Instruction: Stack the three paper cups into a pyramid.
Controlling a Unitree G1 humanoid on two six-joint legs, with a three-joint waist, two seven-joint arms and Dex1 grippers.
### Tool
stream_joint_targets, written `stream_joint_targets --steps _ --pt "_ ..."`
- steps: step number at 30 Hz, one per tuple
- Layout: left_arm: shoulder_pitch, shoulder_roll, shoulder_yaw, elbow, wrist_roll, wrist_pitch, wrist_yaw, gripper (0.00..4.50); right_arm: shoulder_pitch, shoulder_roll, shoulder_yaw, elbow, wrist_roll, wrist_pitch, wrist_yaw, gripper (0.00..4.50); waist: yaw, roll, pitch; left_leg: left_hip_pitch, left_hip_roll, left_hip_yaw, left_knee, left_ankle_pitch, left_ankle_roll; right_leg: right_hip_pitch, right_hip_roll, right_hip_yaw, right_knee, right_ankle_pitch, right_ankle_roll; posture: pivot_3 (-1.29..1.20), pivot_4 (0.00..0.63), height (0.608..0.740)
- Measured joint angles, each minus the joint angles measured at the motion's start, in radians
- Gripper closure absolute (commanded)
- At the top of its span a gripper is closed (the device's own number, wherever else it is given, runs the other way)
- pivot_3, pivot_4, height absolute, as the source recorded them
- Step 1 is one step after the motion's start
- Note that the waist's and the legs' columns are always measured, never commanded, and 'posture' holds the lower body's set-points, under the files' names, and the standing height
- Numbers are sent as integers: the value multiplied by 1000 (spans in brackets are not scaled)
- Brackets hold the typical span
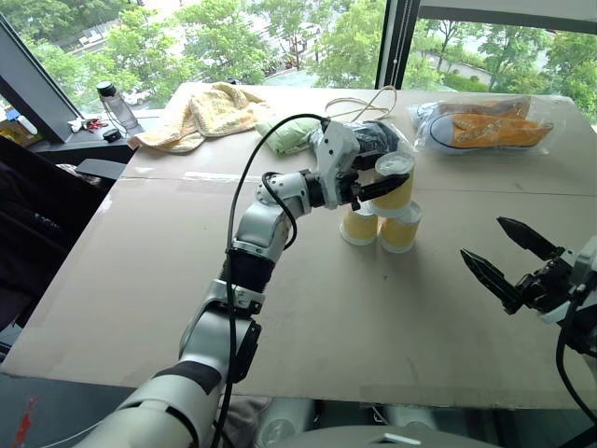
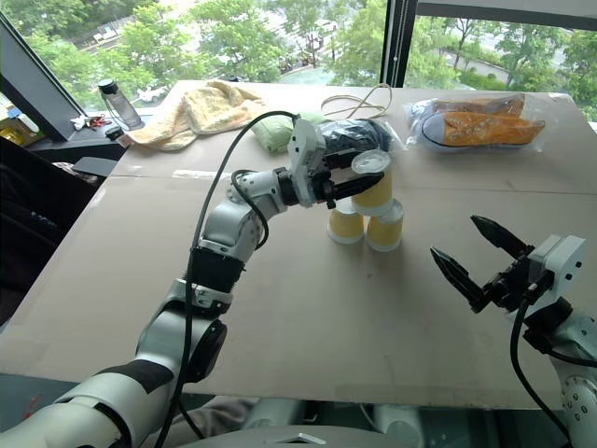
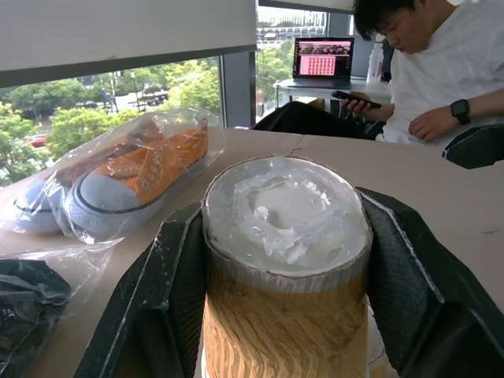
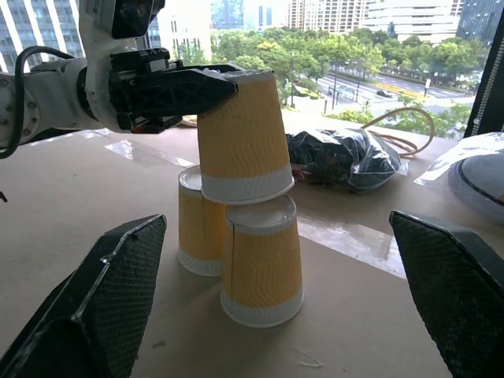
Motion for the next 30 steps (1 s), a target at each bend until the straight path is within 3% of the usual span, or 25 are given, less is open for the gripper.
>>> stream_joint_targets --steps 11,12,13,15,17,23,30 --pt "0 14 -1 -16 13 16 -23 2111 1 0 9 -7 -1 14 -16 0 -1 0 0 0 0 0 0 0 0 0 0 0 1 0 0 0 150 740" --pt "0 14 0 -18 13 20 -22 1276 -1 0 11 -7 -1 15 -16 0 -1 0 0 0 0 0 0 0 0 0 0 0 1 0 0 0 150 740" --pt "0 14 0 -19 13 22 -22 1173 -2 0 12 -7 -1 15 -16 0 0 0 0 0 0 0 0 0 0 0 0 0 1 0 0 0 150 740" --pt "0 18 -1 -22 14 35 -22 399 -2 0 12 -7 -1 15 -16 0 -1 0 0 0 0 0 0 0 0 0 0 0 1 0 0 0 150 740" --pt "0 23 -1 -22 15 39 -21 17 -4 0 12 -7 -1 16 -16 0 -1 0 0 0 0 0 0 0 0 0 0 0 1 0 0 0 150 740" --pt "0 41 0 -56 15 56 -8 17 -8 0 22 -7 -1 16 -15 0 -1 0 0 0 0 0 1 0 0 0 0 0 1 0 0 0 150 740" --pt "79 150 28 -299 -34 169 -33 17 -8 0 25 -5 1 -3 31 0 -2 0 0 0 0 0 1 0 0 0 0 1 1 0 0 0 150 740"
